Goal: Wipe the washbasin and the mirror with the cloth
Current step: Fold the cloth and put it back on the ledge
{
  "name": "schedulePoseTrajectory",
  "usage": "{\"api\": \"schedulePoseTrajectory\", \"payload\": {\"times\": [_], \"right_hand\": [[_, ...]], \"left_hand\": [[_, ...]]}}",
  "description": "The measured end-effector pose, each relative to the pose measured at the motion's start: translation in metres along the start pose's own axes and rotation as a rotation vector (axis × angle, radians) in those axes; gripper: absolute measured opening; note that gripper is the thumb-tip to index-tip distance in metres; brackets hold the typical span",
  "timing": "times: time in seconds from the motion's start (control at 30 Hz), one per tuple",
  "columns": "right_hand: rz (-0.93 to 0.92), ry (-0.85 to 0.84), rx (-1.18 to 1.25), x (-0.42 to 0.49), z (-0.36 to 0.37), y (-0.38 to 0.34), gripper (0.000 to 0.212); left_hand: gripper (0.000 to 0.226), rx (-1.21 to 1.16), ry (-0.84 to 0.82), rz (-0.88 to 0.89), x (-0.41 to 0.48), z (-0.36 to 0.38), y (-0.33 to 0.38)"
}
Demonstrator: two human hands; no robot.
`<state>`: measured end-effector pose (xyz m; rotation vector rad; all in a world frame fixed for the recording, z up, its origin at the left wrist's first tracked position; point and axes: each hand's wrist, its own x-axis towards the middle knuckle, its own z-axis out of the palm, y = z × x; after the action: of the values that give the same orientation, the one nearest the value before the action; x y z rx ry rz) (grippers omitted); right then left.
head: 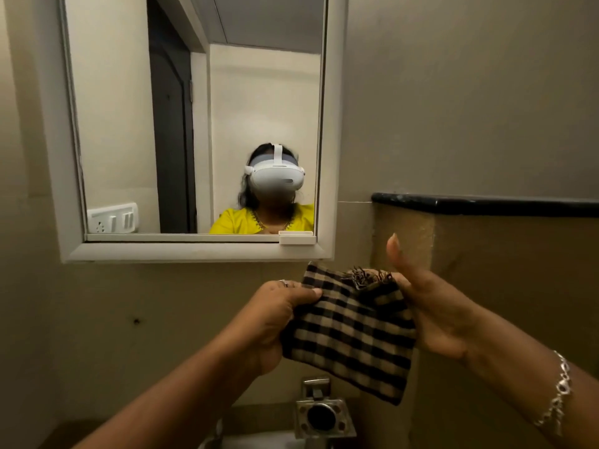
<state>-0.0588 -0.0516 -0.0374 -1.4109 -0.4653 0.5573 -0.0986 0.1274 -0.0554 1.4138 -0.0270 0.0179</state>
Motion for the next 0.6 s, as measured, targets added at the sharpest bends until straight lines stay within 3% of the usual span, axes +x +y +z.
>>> {"api": "schedulePoseTrajectory", "payload": {"times": [0.07, 0.23, 0.4, 0.6], "right_hand": [[0.02, -0.042, -0.068, -0.002, -0.002, 0.001, 0.079], [0.01, 0.089, -0.111, -0.005, 0.002, -0.01, 0.033], [-0.078, 0.15, -0.185, -0.015, 0.009, -0.046, 0.024], [-0.135, 0.14, -0.335, -0.026, 0.012, -0.085, 0.033]], "left_hand": [[0.013, -0.011, 0.007, -0.001, -0.002, -0.001, 0.002], [0.008, 0.006, -0.052, 0.106, -0.006, -0.008, 0.012], [0.037, -0.047, -0.24, 0.166, -0.01, -0.014, 0.033], [0.035, 0.053, -0.409, 0.137, -0.002, -0.012, 0.072]]}}
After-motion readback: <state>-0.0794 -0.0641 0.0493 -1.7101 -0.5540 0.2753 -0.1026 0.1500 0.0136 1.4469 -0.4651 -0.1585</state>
